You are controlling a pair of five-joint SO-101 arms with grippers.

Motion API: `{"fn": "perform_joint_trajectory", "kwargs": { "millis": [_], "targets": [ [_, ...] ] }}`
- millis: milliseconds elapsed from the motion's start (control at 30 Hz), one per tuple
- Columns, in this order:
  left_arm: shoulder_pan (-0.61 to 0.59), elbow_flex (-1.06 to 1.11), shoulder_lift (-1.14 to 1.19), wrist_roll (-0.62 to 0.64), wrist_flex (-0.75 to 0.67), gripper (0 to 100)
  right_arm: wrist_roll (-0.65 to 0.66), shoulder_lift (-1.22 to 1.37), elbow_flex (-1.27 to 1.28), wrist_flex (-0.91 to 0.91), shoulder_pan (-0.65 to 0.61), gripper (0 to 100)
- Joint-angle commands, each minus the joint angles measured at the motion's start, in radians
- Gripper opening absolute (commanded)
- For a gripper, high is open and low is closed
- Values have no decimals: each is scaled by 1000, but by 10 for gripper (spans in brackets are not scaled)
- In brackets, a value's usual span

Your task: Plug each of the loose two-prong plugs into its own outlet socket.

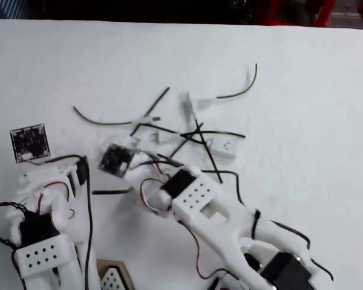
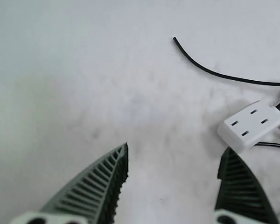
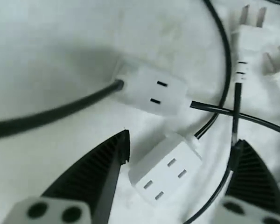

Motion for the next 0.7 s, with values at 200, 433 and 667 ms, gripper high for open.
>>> {"fn": "perform_joint_trajectory", "kwargs": {
  "millis": [200,433,667],
  "targets": [
    [-5,-2,-8,-14,-25,308,78,252,-204,4,13,364],
    [-5,-2,-8,-14,-25,308,78,453,-347,2,13,362],
    [-5,-2,-8,-14,-25,308,78,555,-396,-7,13,208]
  ]
}}
